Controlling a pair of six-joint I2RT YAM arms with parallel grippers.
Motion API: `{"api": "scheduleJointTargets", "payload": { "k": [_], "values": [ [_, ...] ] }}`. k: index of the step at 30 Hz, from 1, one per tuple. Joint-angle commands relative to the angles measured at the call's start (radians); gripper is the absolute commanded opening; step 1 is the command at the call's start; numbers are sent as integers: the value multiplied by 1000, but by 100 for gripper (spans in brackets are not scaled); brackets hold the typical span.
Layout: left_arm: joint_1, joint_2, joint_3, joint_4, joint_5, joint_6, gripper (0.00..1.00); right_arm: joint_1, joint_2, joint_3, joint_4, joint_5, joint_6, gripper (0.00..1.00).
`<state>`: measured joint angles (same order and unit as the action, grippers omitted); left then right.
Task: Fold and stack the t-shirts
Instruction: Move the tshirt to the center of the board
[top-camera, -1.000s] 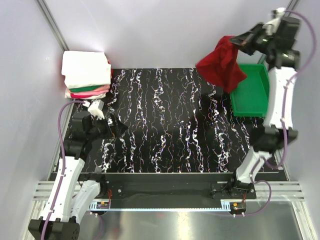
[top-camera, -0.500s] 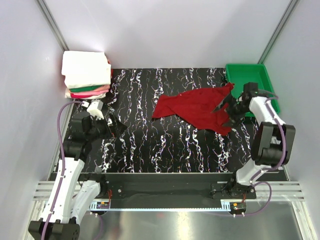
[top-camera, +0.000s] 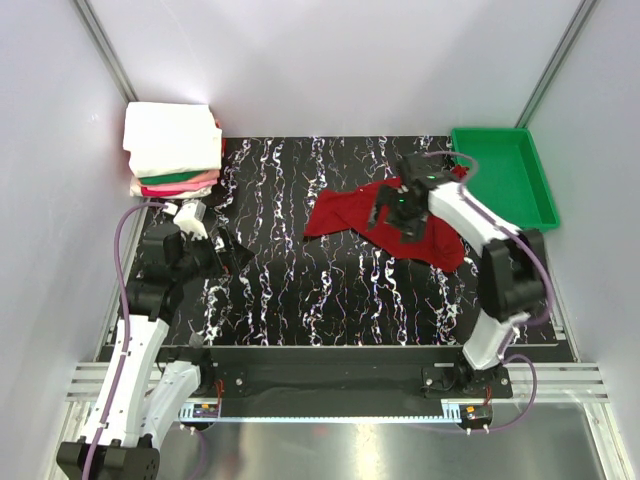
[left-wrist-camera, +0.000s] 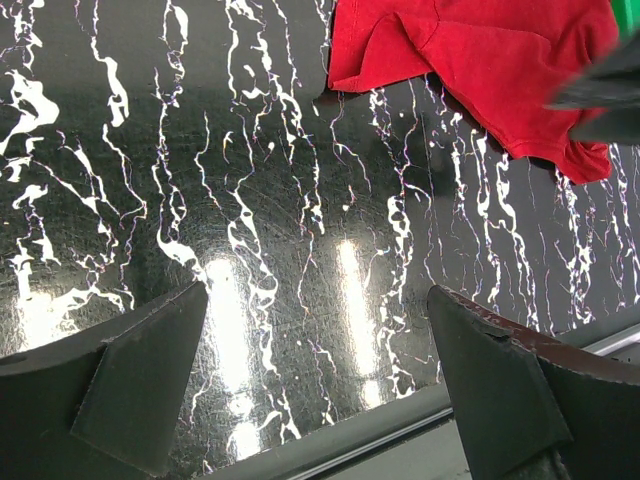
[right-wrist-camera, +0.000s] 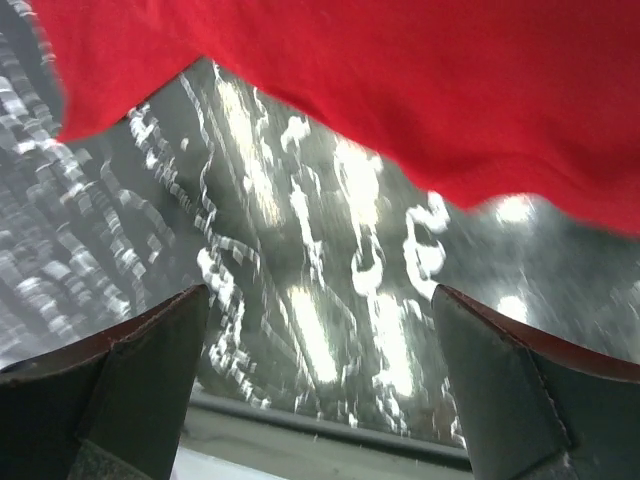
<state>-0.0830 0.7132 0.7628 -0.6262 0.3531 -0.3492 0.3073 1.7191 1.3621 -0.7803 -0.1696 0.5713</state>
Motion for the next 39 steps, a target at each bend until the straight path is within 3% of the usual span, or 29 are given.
{"api": "scheduleJointTargets", "payload": {
  "k": [1, 4, 7, 12, 16, 22, 25, 29, 35, 39],
  "values": [
    [5, -11, 4, 43, -14, -8, 99, 82, 153, 164, -22, 165, -22, 100],
    [5, -12, 4, 42, -14, -7, 99, 145, 300, 369, -129, 281, -79, 100],
    [5, -9, 1, 43, -23, -11, 99, 176, 416, 458, -184, 369, -96, 99],
    [2, 58, 0, 63, -55, -43, 99, 177, 441, 404, -182, 487, -117, 100],
    [-93, 199, 13, 166, -101, -105, 98, 168, 324, 260, -142, 532, -122, 99],
    [-270, 601, 145, 362, -169, -109, 96, 159, 51, 76, -96, 472, -88, 100],
    [-297, 877, 268, 398, -190, -111, 94, 153, -90, -9, -102, 429, -74, 100],
    [-301, 1075, 414, 402, -177, -155, 92, 150, -260, -107, -129, 401, -65, 100],
    [-307, 1227, 518, 442, -146, -194, 87, 148, -479, -199, -181, 407, -60, 100],
    [-327, 1278, 559, 445, -129, -194, 77, 131, -515, -225, -195, 420, -77, 100]
  ]
}}
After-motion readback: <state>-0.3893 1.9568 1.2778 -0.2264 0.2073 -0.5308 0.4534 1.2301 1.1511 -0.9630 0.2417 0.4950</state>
